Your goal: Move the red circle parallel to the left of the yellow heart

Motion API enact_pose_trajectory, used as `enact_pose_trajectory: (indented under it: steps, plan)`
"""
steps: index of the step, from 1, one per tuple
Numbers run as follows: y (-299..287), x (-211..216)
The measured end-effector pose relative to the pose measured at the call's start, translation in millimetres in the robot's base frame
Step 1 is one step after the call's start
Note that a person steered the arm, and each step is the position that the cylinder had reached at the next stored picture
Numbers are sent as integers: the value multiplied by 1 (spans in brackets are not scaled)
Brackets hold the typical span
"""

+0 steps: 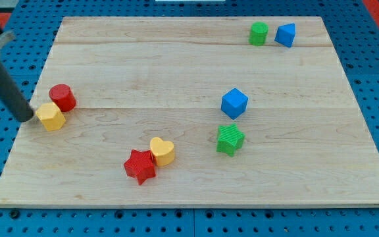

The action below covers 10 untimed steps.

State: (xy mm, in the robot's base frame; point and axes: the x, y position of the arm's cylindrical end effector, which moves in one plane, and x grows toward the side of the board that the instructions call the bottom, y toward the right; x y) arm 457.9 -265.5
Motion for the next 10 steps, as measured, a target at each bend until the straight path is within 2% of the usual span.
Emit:
enact_pose_trajectory:
  steps: [1,2,3,4,5,6,7,8,9,10]
  plan:
    - [98,20]
    - [141,46]
    - [122,-32]
    - [128,-64]
    - [65,-74]
    - [29,-39]
    - [99,17]
    - [88,-52]
    - [22,-93]
    - [-32,-51]
